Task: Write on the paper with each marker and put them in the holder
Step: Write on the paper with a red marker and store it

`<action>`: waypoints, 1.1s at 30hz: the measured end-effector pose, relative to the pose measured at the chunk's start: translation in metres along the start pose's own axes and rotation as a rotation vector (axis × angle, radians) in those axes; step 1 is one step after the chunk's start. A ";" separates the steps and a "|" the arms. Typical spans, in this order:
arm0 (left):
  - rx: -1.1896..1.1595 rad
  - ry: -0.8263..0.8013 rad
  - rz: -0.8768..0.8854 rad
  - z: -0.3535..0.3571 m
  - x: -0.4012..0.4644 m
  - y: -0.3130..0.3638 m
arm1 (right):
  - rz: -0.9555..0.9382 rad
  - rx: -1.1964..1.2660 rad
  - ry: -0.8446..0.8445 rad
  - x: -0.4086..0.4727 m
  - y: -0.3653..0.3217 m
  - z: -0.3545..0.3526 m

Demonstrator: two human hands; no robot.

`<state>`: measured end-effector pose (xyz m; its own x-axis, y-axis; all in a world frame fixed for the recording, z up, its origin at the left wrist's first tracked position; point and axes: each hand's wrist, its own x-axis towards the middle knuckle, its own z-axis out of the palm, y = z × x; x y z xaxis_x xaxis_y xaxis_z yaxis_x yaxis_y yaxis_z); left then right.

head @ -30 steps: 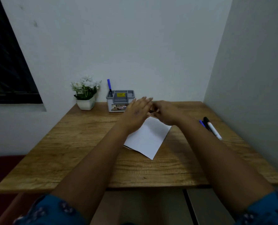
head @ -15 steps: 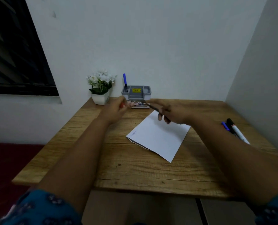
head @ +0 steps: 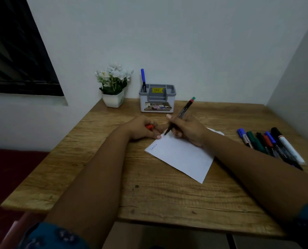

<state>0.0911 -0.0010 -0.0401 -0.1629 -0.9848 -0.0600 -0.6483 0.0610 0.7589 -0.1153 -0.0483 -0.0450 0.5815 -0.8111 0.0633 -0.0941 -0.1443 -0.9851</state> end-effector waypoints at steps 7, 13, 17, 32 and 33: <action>0.025 -0.072 -0.053 -0.006 0.001 0.000 | -0.100 -0.241 -0.080 -0.002 0.007 -0.005; 0.008 -0.047 -0.074 -0.006 0.001 -0.001 | -0.258 -0.437 -0.034 -0.005 0.008 0.014; -0.009 -0.086 -0.072 -0.009 0.000 -0.001 | -0.260 -0.450 -0.046 -0.005 0.008 0.015; -0.067 -0.089 -0.101 -0.009 -0.002 0.000 | -0.219 -0.506 -0.049 -0.005 0.004 0.015; -0.065 -0.085 -0.102 -0.009 -0.002 0.000 | -0.215 -0.498 -0.033 -0.005 0.004 0.014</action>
<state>0.0982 -0.0003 -0.0337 -0.1628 -0.9678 -0.1919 -0.6157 -0.0523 0.7863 -0.1072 -0.0365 -0.0511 0.6543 -0.7165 0.2418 -0.3369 -0.5625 -0.7550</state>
